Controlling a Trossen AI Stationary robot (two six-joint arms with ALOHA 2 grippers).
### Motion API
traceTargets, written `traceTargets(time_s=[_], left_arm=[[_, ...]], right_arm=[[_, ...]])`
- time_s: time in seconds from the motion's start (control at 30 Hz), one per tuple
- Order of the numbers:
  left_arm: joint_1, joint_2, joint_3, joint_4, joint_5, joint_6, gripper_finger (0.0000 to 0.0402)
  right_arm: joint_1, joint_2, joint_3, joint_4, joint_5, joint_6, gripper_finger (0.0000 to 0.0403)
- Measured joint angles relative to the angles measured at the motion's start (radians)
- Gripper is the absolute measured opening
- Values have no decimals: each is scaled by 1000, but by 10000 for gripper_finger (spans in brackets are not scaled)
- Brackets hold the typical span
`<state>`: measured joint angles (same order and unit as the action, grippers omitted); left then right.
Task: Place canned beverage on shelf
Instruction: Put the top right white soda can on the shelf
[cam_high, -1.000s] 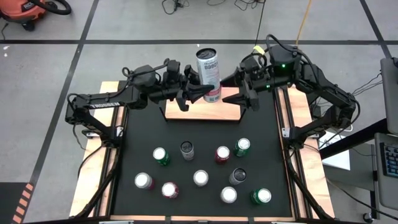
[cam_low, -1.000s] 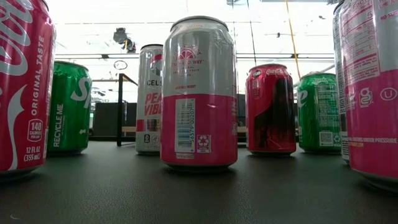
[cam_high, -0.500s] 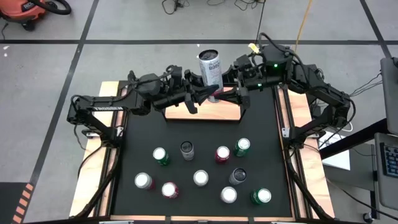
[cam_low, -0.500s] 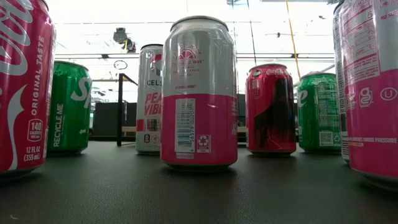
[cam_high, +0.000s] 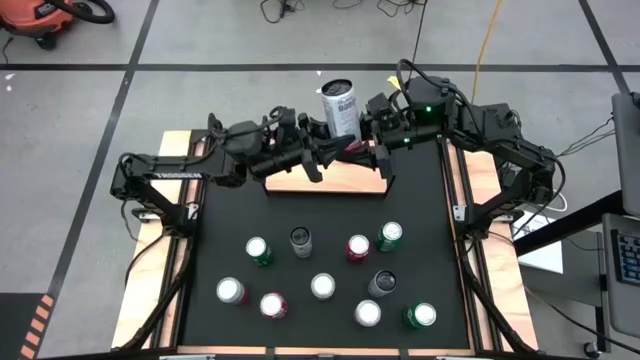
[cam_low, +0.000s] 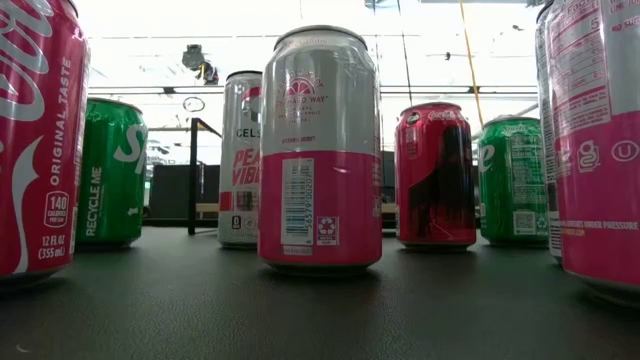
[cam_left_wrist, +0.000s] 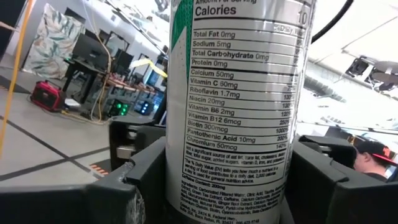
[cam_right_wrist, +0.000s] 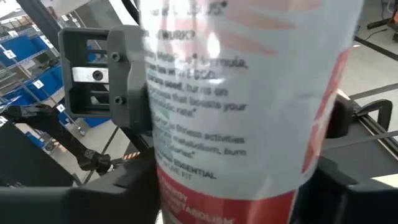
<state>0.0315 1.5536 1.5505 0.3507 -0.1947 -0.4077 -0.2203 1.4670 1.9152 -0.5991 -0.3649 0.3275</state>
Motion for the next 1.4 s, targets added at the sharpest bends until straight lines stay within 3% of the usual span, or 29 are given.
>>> traceTargets(time_s=[0.13, 0.4, 0.53, 0.67, 0.8, 1.0, 1.13, 1.4], left_arm=[[0, 0, 0, -4, -7, -4, 249], [0, -22, 1, 11, -12, -28, 324], [2, -64, 5, 37, 35, -55, 357], [13, -100, 3, 49, 85, -57, 364], [57, -128, 3, 54, 181, -95, 365], [142, -131, 3, 92, 405, -232, 365], [180, -131, 3, 90, 506, -243, 365], [257, -132, 3, 64, 715, -296, 365]], right_arm=[[0, 0, 0, -6, 2, 2, 211], [-2, -14, -1, -22, -45, 31, 221], [-11, -29, -1, -15, -182, 35, 226], [-14, -21, -1, 20, -381, 52, 219], [-13, 12, -1, 78, -518, 84, 221], [-14, 77, -1, 196, -608, 134, 221], [-14, 126, -1, 303, -678, 180, 222], [-13, 180, -1, 370, -691, 230, 222]])
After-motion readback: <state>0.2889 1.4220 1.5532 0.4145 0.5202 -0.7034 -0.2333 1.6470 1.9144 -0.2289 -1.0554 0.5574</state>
